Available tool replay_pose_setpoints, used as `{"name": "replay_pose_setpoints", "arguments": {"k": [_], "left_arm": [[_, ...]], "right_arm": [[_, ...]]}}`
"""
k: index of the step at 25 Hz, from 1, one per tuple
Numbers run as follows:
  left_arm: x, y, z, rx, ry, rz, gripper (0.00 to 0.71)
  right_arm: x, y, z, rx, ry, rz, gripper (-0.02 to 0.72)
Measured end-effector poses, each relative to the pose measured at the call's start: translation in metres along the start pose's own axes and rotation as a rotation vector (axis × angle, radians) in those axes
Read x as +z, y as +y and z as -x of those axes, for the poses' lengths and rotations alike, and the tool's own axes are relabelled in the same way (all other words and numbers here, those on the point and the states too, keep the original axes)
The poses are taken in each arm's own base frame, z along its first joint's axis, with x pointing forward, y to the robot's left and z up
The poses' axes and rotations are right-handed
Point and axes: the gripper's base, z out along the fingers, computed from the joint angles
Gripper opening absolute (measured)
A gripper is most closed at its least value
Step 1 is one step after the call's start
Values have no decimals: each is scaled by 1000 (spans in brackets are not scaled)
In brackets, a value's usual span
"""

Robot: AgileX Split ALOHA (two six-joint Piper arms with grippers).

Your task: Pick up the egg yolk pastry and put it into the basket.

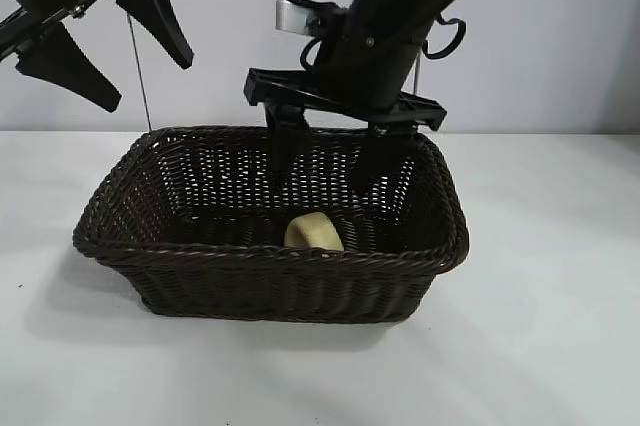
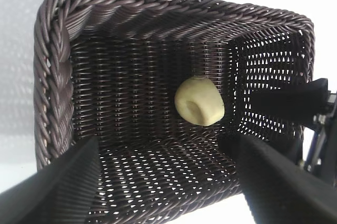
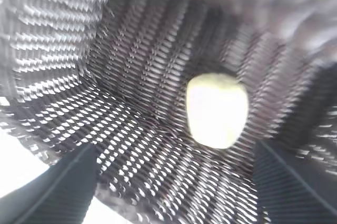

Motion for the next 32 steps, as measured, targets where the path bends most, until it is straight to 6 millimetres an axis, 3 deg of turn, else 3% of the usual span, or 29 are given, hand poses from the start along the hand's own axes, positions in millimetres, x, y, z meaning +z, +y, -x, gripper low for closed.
{"name": "replay_pose_setpoints", "arguments": {"k": [6,17,22,26,32], "left_arm": [[0,0,0,1,0,0,531],[0,0,-1,2,8,2,531],[0,0,-1,3,8,3,531],[0,0,-1,3,8,3,531],[0,0,-1,3,8,3,531]], "right_arm": [[-34,-4,15,-13,-12,8,590],[-90,-67,11,65,-67,-36,591],[-111,-86,7,96,-104,-74,591],[-115,-89,0,98,-98,-90,591],[-91,-95,-16,104,3,-101,591]]}}
